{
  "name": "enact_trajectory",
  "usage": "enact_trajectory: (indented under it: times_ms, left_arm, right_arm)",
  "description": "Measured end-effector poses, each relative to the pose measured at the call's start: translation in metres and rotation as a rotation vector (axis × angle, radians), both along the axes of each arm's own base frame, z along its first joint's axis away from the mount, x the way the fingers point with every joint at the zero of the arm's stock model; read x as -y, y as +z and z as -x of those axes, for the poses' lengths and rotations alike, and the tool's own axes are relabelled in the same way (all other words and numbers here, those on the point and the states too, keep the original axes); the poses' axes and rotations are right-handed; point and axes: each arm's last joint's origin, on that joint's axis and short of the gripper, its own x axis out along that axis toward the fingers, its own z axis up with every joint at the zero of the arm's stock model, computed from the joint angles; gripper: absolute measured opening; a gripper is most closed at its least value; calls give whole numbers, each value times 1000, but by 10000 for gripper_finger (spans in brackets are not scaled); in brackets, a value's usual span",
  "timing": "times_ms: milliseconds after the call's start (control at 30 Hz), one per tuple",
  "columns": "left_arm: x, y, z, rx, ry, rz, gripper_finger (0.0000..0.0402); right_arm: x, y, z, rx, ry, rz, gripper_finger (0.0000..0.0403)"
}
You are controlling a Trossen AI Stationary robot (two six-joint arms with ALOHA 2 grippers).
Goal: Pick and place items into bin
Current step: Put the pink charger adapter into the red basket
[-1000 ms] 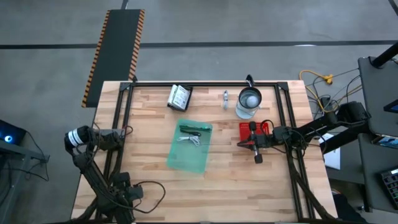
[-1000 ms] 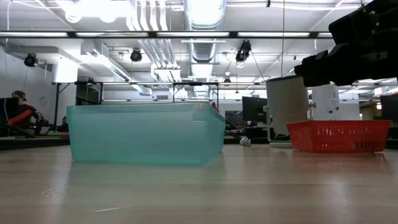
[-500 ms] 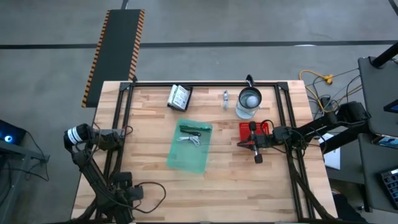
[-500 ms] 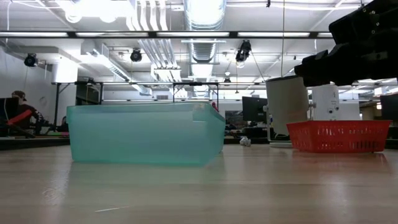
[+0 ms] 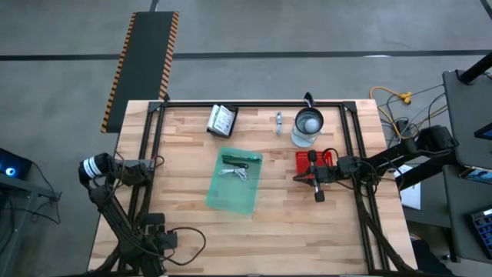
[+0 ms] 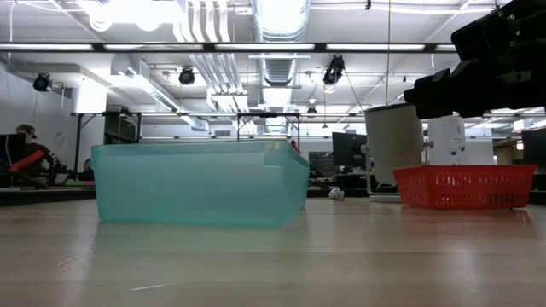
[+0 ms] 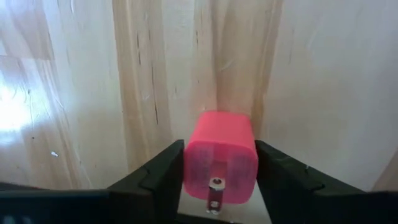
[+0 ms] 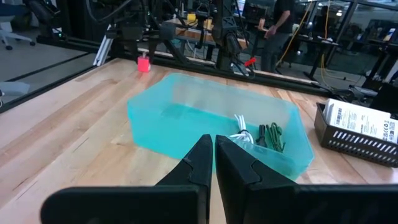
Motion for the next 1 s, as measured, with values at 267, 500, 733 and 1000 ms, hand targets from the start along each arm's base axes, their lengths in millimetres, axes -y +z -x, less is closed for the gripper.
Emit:
enact_trajectory:
  times_ms: [267,500,733,1000]
  left_arm:
    - [1,1,0,-1,-7,14,139]
    - [-6,22,-2,165,-30,34,139]
    - [-20,55,-6,591,-150,77,139]
    - [-65,52,-1,830,-191,62,139]
  right_arm:
    - [0,0,0,0,0,0,9]
    - [0,0,0,0,0,0,9]
    - [0,0,0,2,4,15,9]
    - [-1,7,-5,38,30,92,9]
